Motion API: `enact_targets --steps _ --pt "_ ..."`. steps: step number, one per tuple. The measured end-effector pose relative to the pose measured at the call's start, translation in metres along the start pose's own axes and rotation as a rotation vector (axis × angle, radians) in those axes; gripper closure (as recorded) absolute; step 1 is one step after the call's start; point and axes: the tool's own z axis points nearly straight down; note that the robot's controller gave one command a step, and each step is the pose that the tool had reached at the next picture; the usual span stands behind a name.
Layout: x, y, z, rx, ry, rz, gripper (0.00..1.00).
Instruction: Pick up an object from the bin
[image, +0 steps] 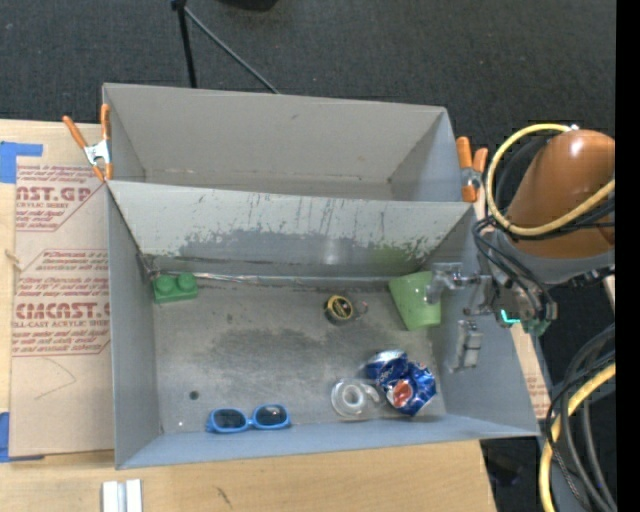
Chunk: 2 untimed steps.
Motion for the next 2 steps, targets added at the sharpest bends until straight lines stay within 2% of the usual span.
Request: enact_targets --steps 1,2 --pt "0.0331 0.0116 0.1242 0.005 -0.016 -0.297 0.00" --pt "0.0367 0.0126 0.1265 0.001 -0.004 -0.297 1.00"
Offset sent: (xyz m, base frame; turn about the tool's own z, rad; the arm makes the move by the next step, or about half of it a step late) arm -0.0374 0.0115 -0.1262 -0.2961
